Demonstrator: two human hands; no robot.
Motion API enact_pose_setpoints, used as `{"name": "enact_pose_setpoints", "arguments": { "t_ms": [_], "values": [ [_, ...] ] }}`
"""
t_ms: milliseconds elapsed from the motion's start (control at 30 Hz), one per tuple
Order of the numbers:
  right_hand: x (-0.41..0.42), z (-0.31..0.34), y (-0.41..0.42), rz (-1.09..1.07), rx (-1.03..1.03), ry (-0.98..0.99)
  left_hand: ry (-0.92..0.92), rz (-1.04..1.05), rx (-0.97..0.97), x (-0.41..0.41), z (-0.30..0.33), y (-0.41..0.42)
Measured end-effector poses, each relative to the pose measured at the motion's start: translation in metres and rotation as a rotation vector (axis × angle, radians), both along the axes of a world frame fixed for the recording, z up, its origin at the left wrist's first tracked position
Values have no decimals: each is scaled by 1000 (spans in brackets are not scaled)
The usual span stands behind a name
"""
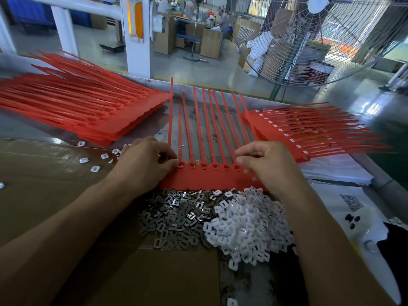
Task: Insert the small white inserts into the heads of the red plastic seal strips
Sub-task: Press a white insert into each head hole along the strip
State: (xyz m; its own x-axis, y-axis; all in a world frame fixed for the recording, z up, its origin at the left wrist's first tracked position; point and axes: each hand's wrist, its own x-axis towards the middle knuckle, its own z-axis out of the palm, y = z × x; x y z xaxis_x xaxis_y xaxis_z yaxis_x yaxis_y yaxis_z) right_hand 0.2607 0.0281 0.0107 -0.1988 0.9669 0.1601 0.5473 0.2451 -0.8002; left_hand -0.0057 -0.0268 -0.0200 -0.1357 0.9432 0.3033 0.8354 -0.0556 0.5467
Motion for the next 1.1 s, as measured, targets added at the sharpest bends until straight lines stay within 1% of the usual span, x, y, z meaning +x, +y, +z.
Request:
{"name": "enact_pose_setpoints", "arguments": {
  "t_ms": [67, 167, 533, 900, 1100],
  "values": [
    [12, -3, 8, -81, -47, -6, -3, -1, -3, 0, 0, 0],
    [19, -6, 14, -117, -91, -28, 0, -2, -7, 0, 0, 0],
    [16, -7, 13, -77, -64, -190, -14, 4, -4, 1, 1, -2],
    [15, -10, 13, -114, -81, -194, -10, 10, -14, 1, 2, -3],
    [19, -13, 16, -193, -3, -172, -18, 9, -19, 1, 2, -3]
  ]
}}
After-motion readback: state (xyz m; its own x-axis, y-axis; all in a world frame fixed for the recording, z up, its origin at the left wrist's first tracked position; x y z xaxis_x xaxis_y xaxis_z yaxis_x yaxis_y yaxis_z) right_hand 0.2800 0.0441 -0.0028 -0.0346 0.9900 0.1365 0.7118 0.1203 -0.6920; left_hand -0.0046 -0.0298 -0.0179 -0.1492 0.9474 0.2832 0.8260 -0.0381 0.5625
